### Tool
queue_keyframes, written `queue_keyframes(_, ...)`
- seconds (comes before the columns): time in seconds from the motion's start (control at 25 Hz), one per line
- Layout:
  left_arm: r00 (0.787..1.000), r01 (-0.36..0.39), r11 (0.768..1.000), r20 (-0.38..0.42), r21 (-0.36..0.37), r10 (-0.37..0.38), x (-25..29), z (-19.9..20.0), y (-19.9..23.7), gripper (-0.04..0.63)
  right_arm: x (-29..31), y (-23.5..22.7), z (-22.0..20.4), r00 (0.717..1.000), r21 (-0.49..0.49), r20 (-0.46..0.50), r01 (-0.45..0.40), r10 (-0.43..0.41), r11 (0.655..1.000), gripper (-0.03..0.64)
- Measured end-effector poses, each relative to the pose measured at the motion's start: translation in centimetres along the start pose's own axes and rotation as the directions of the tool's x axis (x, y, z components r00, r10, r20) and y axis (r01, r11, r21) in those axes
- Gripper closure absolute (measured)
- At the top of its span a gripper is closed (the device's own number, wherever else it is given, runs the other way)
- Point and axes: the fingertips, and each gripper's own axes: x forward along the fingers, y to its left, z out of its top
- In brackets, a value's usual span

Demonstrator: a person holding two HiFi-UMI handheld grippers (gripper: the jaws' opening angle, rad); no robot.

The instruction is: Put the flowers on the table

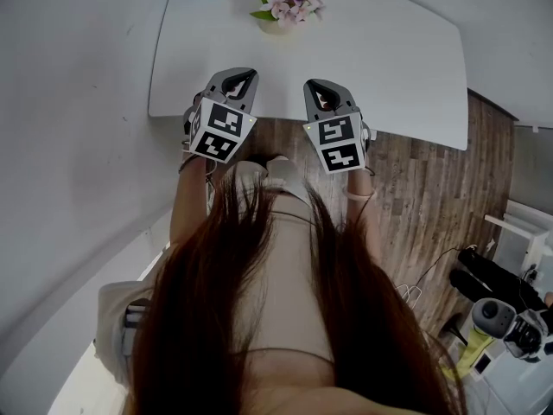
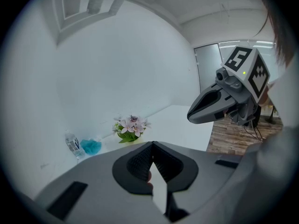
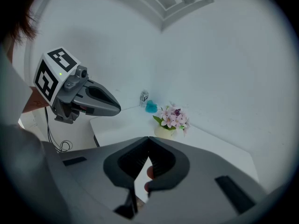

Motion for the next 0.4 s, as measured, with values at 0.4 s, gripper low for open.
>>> queue_keyframes(0.4,1.000,-0.012,1.000,-0.016,0.008,0.012,0.46,0.29,-0.60,0.592,-0.09,-0.67,-0.23,1.000,0.005,0.011,-0.022,0.022,1.000,0.594)
